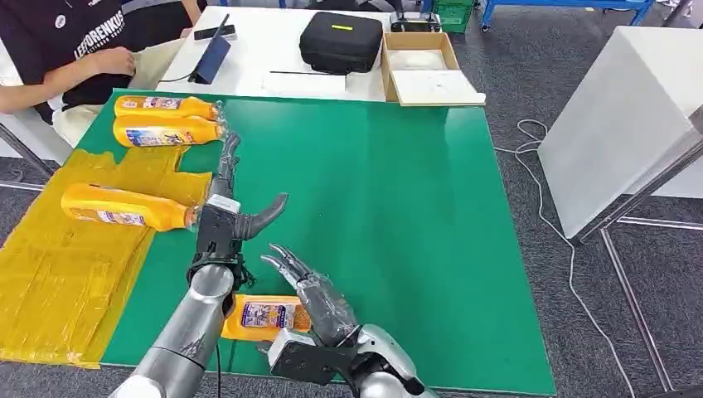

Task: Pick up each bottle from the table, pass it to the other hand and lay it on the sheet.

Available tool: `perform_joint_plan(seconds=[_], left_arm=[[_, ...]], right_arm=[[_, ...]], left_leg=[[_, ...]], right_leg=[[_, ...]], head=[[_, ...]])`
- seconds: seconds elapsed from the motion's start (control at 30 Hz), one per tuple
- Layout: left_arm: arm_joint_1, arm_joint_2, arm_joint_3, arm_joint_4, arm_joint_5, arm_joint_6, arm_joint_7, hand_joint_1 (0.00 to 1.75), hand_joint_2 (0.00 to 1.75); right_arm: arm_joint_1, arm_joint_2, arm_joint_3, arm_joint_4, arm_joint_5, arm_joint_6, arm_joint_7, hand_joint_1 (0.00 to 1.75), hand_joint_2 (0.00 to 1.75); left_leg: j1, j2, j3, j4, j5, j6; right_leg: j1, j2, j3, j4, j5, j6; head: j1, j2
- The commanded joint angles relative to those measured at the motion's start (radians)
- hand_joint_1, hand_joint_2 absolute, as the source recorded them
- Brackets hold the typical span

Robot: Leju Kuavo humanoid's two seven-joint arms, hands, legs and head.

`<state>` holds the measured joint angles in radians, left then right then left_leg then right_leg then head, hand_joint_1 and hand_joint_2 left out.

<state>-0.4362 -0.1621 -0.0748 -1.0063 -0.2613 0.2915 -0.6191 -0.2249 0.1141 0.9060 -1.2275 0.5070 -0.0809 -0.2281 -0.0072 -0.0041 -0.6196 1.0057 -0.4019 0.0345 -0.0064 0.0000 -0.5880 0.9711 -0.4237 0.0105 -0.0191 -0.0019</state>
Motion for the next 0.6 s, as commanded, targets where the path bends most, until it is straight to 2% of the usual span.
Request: perform_joint_plan(seconds=[0.03,0.07,0.13,0.17,0.2,0.4,0.6], left_arm=[[-0.04,0.057,0.027,-0.032,0.003,0.069,0.025,0.0,1.75],[-0.042,0.061,0.031,-0.039,0.002,0.062,0.033,0.0,1.75],[-0.043,0.062,0.036,-0.042,-0.008,0.075,0.037,0.0,1.75],[-0.046,0.064,0.049,-0.056,-0.025,0.096,0.043,0.0,1.75],[-0.048,0.069,0.064,-0.07,-0.022,0.093,0.05,0.0,1.75],[-0.054,0.07,0.116,-0.131,-0.045,0.066,0.094,0.0,1.75],[-0.054,0.054,0.108,-0.105,-0.056,0.07,0.092,0.0,1.75]], right_arm=[[-0.083,0.023,0.092,0.202,0.11,-0.082,0.09,0.0,1.75],[-0.083,0.024,0.091,0.2,0.112,-0.079,0.091,0.0,1.75],[-0.084,0.023,0.093,0.198,0.122,-0.084,0.098,0.0,1.75],[-0.085,0.018,0.101,0.191,0.155,-0.094,0.121,0.0,1.75],[-0.087,0.013,0.11,0.187,0.195,-0.11,0.144,0.0,1.75],[-0.101,-0.02,0.19,0.112,0.435,-0.133,0.265,0.0,1.75],[-0.087,-0.019,0.197,0.109,0.458,-0.115,0.275,0.0,1.75]], left_leg=[[0.0,0.003,0.002,0.0,-0.001,-0.002],[0.0,0.005,0.006,0.0,-0.002,-0.004],[0.001,0.002,0.002,0.0,-0.001,-0.002],[0.001,0.003,0.005,0.0,-0.002,-0.005],[0.0,0.001,0.001,0.0,0.0,-0.002],[0.001,0.003,0.001,0.001,-0.001,-0.003],[0.0,0.001,0.002,0.0,-0.001,-0.003]], right_leg=[[0.0,0.002,0.001,0.0,0.0,-0.001],[0.0,0.004,0.004,0.0,-0.001,-0.001],[0.0,0.002,0.001,0.0,0.0,-0.001],[0.0,0.003,0.004,0.001,-0.002,-0.001],[0.0,0.001,0.001,0.0,0.0,-0.001],[0.001,0.003,0.001,0.001,0.0,-0.001],[0.0,0.001,0.002,0.0,-0.001,0.0]], head=[[0.0,0.0],[0.0,0.0],[0.0,0.0],[0.0,0.0],[0.0,0.0],[0.0,0.0],[0.0,0.0]])
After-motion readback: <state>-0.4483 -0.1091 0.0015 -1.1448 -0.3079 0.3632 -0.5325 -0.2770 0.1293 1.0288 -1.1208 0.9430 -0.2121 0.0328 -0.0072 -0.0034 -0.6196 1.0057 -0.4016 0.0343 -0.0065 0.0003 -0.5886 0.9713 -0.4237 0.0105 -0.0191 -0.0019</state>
